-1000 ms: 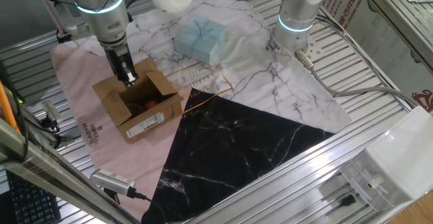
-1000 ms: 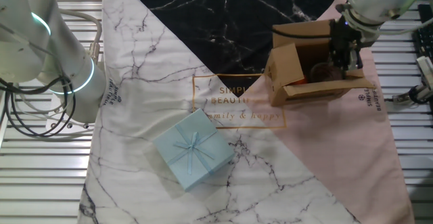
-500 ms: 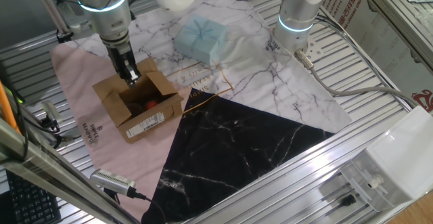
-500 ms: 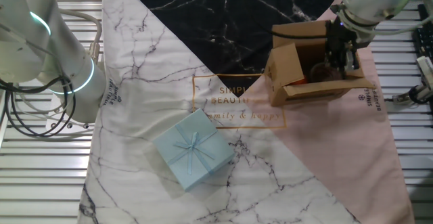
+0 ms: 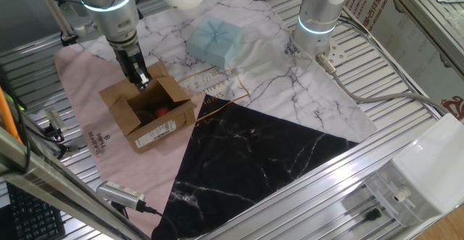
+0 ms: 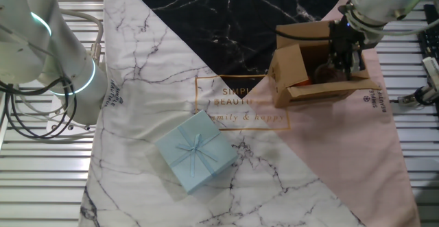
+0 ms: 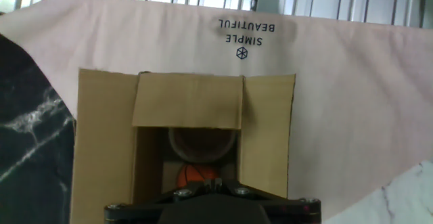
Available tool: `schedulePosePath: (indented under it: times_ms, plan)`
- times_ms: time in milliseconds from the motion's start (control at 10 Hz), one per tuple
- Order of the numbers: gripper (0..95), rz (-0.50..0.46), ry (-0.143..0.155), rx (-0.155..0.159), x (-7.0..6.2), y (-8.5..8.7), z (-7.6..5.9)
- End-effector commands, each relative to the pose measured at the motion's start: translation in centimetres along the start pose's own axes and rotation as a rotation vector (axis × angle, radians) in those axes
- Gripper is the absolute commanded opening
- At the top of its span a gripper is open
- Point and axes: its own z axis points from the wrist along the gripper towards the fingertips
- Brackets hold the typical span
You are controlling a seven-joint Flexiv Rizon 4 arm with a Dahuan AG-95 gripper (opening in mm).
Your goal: Cover the box
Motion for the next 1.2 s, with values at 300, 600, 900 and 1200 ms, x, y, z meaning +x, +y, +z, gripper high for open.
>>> schedulePosePath:
  times_ms: [300, 600, 900, 1200]
  plan:
    - [0.0, -0.062, 0.022, 0.1, -0.01, 0.04, 0.01]
    - [0.0, -0.147, 0.019, 0.071, -0.01, 0.04, 0.01]
    - [0.0, -0.215, 0.058, 0.059, -0.01, 0.04, 0.01]
    - [0.0, -0.161, 0.041, 0.031, -0.01, 0.04, 0.01]
